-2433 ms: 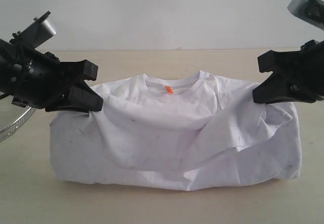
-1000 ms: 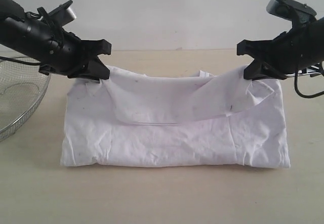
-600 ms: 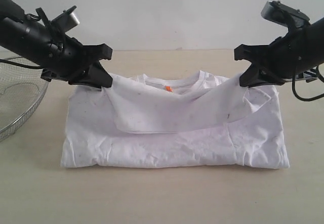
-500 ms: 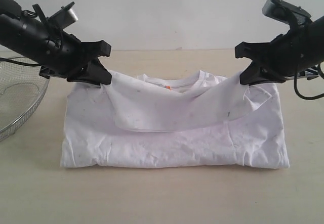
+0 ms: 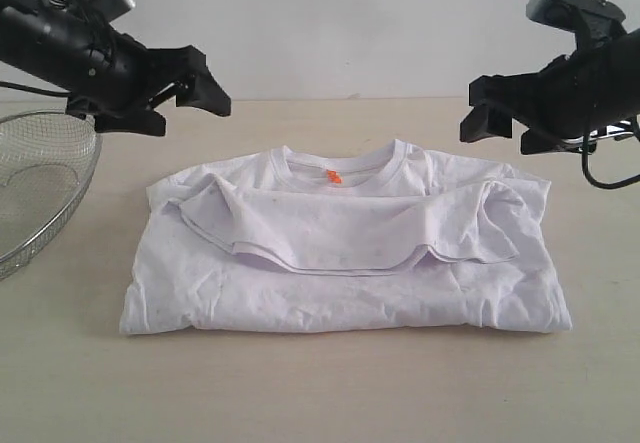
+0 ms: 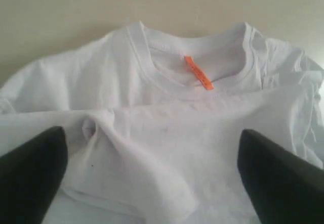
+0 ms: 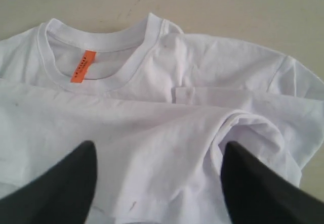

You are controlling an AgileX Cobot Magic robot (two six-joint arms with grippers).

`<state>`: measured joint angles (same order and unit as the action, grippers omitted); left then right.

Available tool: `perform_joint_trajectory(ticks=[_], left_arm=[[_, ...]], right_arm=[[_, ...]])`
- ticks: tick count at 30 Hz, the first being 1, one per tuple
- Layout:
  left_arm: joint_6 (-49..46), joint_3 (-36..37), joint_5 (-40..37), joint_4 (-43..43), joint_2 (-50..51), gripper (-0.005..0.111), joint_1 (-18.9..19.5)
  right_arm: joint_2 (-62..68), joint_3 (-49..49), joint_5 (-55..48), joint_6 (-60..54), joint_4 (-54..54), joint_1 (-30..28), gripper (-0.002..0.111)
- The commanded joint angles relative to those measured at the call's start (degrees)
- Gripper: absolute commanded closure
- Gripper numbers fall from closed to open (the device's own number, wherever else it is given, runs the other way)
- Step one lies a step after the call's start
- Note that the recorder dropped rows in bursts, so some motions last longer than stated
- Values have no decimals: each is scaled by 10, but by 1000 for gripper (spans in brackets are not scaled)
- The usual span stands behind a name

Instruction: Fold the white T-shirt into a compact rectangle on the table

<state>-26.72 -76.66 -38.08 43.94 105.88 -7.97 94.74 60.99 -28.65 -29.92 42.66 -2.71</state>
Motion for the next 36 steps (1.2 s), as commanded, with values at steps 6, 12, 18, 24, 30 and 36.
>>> perform_joint_trajectory(ticks=[6, 12, 18, 24, 30, 36], left_arm=[[10, 1, -200, -95, -1, 102, 21], [5, 53, -194, -88, 5, 102, 21], [-18, 91, -162, -78, 5, 102, 21], [-29, 111, -147, -78, 15, 102, 20], [-29, 124, -147, -75, 30, 102, 20], [-37, 125, -142, -70, 37, 102, 20]], right_arm=[[-6, 3, -132, 73, -173, -1, 92], [44, 3, -97, 62, -185, -1, 79], [111, 3, -45, 53, -185, -1, 71], [135, 3, 9, 35, -184, -1, 71], [154, 3, 19, 25, -172, -1, 71], [160, 3, 10, 21, -161, -1, 74]])
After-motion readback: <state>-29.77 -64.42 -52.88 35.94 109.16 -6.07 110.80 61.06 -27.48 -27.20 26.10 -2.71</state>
